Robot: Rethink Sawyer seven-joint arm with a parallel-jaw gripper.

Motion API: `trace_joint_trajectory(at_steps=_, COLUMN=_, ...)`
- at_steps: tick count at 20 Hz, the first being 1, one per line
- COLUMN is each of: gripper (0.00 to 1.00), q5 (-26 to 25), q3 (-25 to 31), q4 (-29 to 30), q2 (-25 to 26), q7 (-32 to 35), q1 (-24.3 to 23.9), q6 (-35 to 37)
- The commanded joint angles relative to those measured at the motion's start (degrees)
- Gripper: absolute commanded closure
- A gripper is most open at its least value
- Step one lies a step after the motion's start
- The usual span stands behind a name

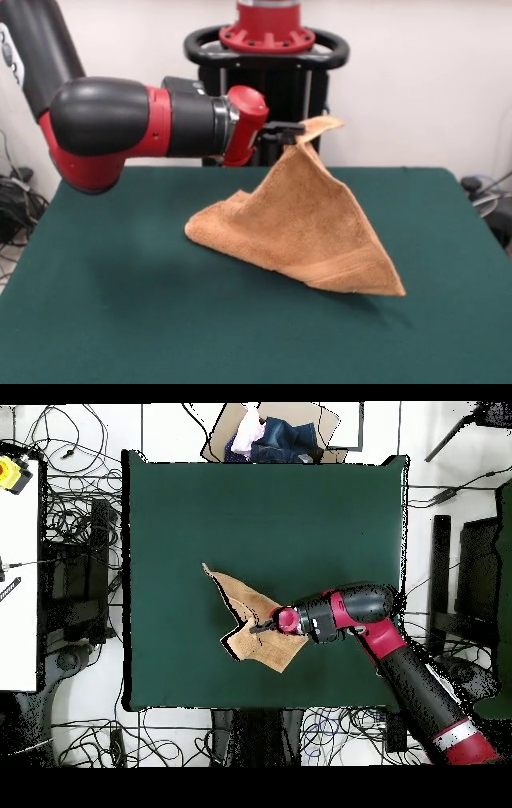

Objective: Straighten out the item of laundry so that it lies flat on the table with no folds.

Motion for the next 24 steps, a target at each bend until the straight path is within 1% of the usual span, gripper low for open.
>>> trace_joint_trajectory(at_steps=1, gripper=1.0, q5=2.66, q3=0.92, q4=-2.56, q2=0.0, q7=-2.18, q1=0.08, q6=0.21)
trace_joint_trajectory(at_steps=3, gripper=1.0, q5=2.59, q3=0.55, q4=-2.09, q2=-0.85, q7=-2.09, q1=-1.04, q6=1.53)
trace_joint_trajectory(at_steps=5, gripper=1.0, q5=3.01, q3=0.68, q4=-6.41, q2=-0.95, q7=-4.0, q1=-0.04, q6=8.98)
trace_joint_trajectory(at_steps=6, gripper=1.0, q5=2.83, q3=0.52, q4=-10.12, q2=-0.24, q7=-5.88, q1=1.11, q6=14.85)
trace_joint_trajectory(at_steps=7, gripper=1.0, q5=2.06, q3=0.18, q4=-15.16, q2=0.82, q7=-8.16, q1=2.79, q6=21.53)
trace_joint_trajectory(at_steps=8, gripper=1.0, q5=0.68, q3=-0.51, q4=-20.44, q2=1.98, q7=-10.25, q1=4.39, q6=26.6)
trace_joint_trajectory(at_steps=10, gripper=1.0, q5=-4.46, q3=-1.03, q4=-32.28, q2=4.6, q7=-17.33, q1=7.82, q6=36.46)
trace_joint_trajectory(at_steps=11, gripper=1.0, q5=-7.62, q3=-0.97, q4=-37.85, q2=5.74, q7=-21.59, q1=9.33, q6=39.62)
trace_joint_trajectory(at_steps=13, gripper=1.0, q5=-13.73, q3=-0.3, q4=-47.56, q2=7.97, q7=-29.92, q1=11.81, q6=43.84)
trace_joint_trajectory(at_steps=14, gripper=1.0, q5=-16.07, q3=0.77, q4=-51.6, q2=9.31, q7=-34.5, q1=12.64, q6=44.5)
trace_joint_trajectory(at_steps=15, gripper=1.0, q5=-18.45, q3=1.4, q4=-55.33, q2=10.58, q7=-37.55, q1=13.64, q6=47.0)
trace_joint_trajectory(at_steps=18, gripper=1.0, q5=-23.64, q3=4.65, q4=-67.83, q2=15.21, q7=-46.66, q1=17.4, q6=52.33)
trace_joint_trajectory(at_steps=20, gripper=1.0, q5=-25.68, q3=6.8, q4=-72.3, q2=17.06, q7=-51.22, q1=18.92, q6=52.96)
trace_joint_trajectory(at_steps=23, gripper=1.0, q5=-26.33, q3=9.6, q4=-77.88, q2=19.92, q7=-53.15, q1=20.84, q6=54.12)
trace_joint_trajectory(at_steps=24, gripper=1.0, q5=-25.86, q3=9.79, q4=-78.25, q2=20.58, q7=-53.01, q1=20.78, q6=53.71)
